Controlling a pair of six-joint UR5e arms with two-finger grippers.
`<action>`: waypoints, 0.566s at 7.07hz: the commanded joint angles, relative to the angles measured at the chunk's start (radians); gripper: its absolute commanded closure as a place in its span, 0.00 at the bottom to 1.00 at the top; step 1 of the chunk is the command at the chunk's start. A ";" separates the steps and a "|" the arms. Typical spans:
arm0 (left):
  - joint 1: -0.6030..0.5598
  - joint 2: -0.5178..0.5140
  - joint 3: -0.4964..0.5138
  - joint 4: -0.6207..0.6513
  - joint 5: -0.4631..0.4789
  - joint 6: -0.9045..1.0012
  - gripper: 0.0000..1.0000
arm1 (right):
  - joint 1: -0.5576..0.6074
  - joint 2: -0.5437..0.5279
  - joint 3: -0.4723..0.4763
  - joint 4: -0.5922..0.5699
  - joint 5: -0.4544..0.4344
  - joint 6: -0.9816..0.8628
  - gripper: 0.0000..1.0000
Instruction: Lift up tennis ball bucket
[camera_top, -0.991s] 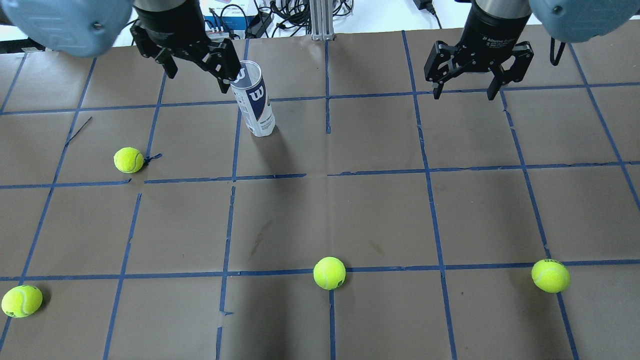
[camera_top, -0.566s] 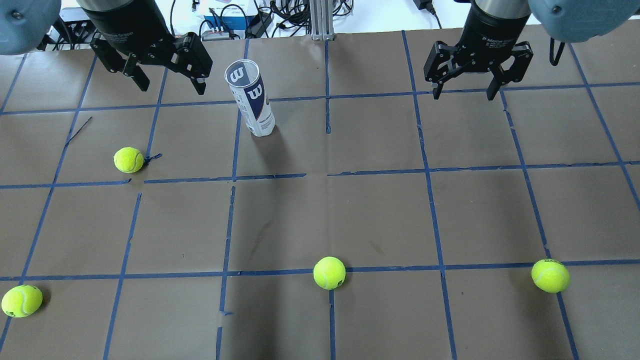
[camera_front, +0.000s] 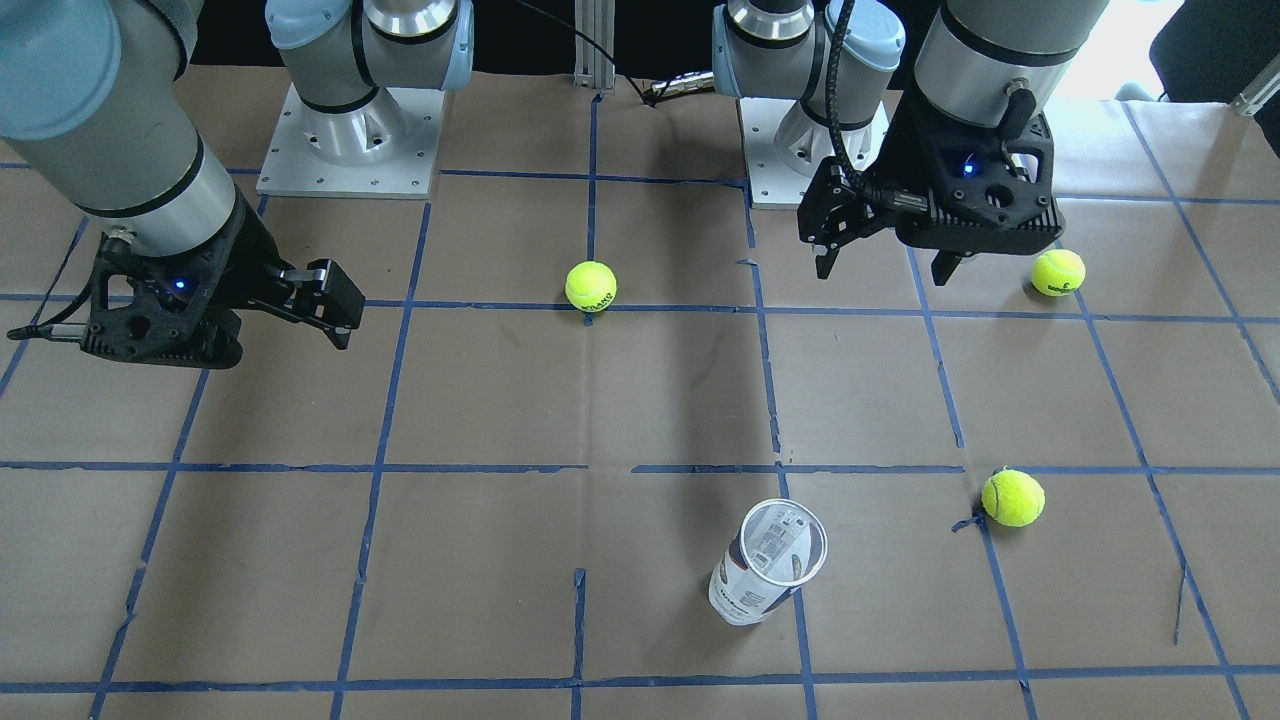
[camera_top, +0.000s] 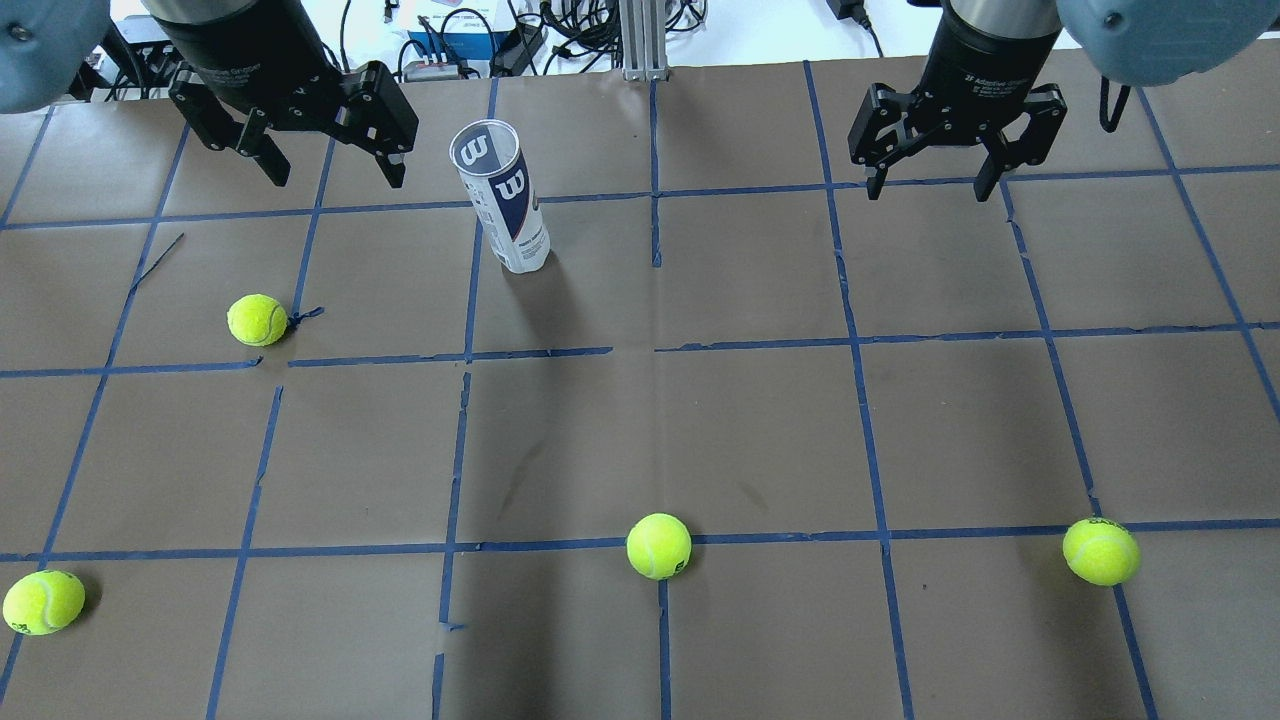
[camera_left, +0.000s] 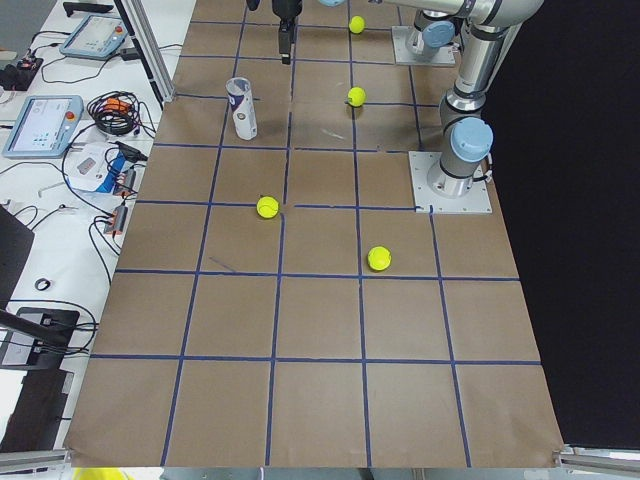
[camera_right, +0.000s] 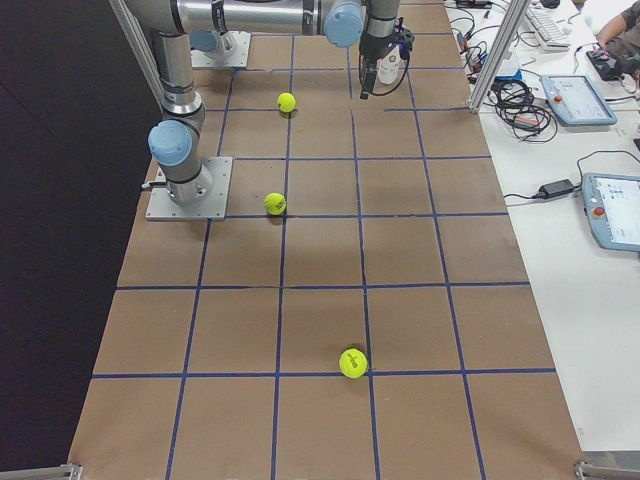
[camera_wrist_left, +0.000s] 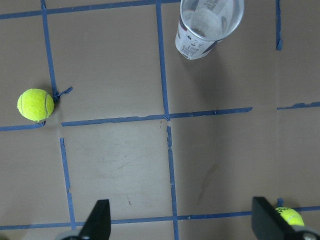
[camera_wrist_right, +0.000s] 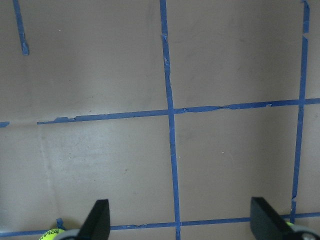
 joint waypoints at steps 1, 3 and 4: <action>0.001 0.000 0.000 0.003 -0.003 -0.004 0.00 | 0.001 -0.002 -0.002 0.001 0.005 0.000 0.00; 0.001 0.000 -0.002 0.001 0.003 0.002 0.00 | 0.001 -0.002 -0.004 -0.001 -0.001 -0.001 0.00; 0.001 0.000 -0.002 0.003 0.000 0.002 0.00 | 0.001 -0.002 -0.007 0.001 -0.004 -0.003 0.00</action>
